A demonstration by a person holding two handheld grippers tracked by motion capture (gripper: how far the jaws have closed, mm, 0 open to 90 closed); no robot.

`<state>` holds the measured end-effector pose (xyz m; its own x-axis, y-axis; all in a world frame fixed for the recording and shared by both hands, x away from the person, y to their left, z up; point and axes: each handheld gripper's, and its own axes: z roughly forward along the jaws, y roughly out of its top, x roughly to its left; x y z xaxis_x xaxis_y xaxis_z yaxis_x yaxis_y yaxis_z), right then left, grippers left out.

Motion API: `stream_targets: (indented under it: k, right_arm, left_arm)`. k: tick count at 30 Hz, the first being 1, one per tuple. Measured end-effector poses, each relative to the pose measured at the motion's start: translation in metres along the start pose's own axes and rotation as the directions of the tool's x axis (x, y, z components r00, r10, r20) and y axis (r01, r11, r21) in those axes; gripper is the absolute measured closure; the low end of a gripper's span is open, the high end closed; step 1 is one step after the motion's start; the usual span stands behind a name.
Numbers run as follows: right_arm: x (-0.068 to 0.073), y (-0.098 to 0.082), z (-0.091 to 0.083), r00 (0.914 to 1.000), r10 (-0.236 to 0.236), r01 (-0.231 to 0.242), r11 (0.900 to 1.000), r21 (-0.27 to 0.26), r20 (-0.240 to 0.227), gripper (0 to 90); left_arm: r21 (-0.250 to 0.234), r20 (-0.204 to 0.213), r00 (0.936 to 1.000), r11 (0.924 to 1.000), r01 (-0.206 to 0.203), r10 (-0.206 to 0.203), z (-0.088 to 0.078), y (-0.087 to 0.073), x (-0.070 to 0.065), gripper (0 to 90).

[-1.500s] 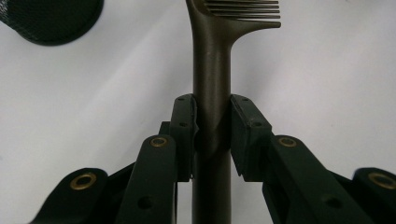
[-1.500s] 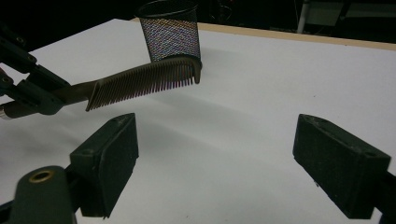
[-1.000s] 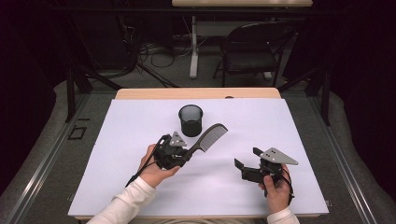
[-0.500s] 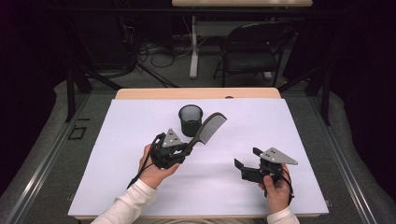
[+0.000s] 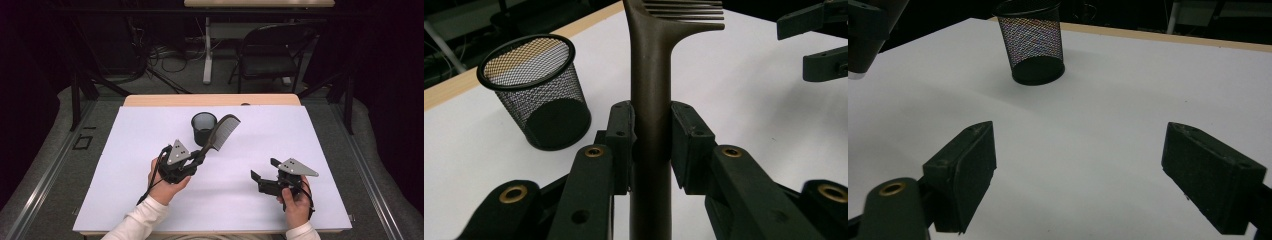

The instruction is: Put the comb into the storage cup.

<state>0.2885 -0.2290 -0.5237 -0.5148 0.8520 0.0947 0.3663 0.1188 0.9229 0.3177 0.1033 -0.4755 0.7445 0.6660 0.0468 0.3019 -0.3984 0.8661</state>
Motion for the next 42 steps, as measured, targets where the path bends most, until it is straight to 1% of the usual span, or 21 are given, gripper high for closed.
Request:
stream_targets:
  k: [4, 6, 11, 15, 26, 35, 38, 42]
  right_arm:
    - [0.0, 0.0, 0.0, 1.0, -0.003, 0.003, 1.0, 0.005, -0.001, 13.9]
    - [0.0, 0.0, 0.0, 1.0, -0.002, 0.002, 1.0, 0.009, -0.001, 14.0]
    - [0.0, 0.0, 0.0, 1.0, -0.001, 0.001, 1.0, 0.005, -0.003, 13.9]
    - [0.001, 0.0, 0.0, 1.0, 0.001, -0.001, 1.0, 0.006, -0.004, 14.0]
    - [0.001, 0.0, 0.0, 1.0, 0.001, -0.001, 1.0, 0.007, -0.006, 13.9]
    - [0.001, 0.001, 0.001, 0.9999, 0.005, -0.005, 1.0, 0.005, -0.013, 13.9]
    - [0.002, 0.001, 0.001, 0.9998, 0.014, -0.013, 1.0, 0.012, -0.016, 13.9]
    - [0.002, 0.002, 0.001, 0.9997, 0.019, -0.019, 1.0, 0.008, -0.018, 13.8]
  left_arm:
    - [-0.027, -0.011, 0.9999, 0.9996, -0.01, 0.01, -0.001, -0.003, -0.002, 72.3]
    - [-0.042, -0.016, 0.9998, 0.9991, -0.009, 0.008, -0.002, -0.005, -0.002, 72.3]
    - [-0.061, -0.028, 0.9996, 0.9981, -0.01, 0.008, -0.003, -0.008, -0.002, 72.3]
    - [-0.066, -0.036, 0.9993, 0.9978, -0.01, 0.008, -0.004, -0.011, -0.002, 72.3]
    - [-0.08, -0.063, 0.9974, 0.996, -0.04, 0.035, -0.001, -0.019, -0.007, 72.3]
    - [-0.084, -0.066, 0.9974, 0.9959, -0.034, 0.028, 0.0, -0.024, -0.007, 72.3]
    - [-0.089, -0.068, 0.9973, 0.9954, -0.033, 0.027, 0.0, -0.025, -0.009, 72.3]
    - [-0.092, -0.066, 0.9973, 0.9951, -0.038, 0.032, 0.0, -0.027, -0.01, 72.4]
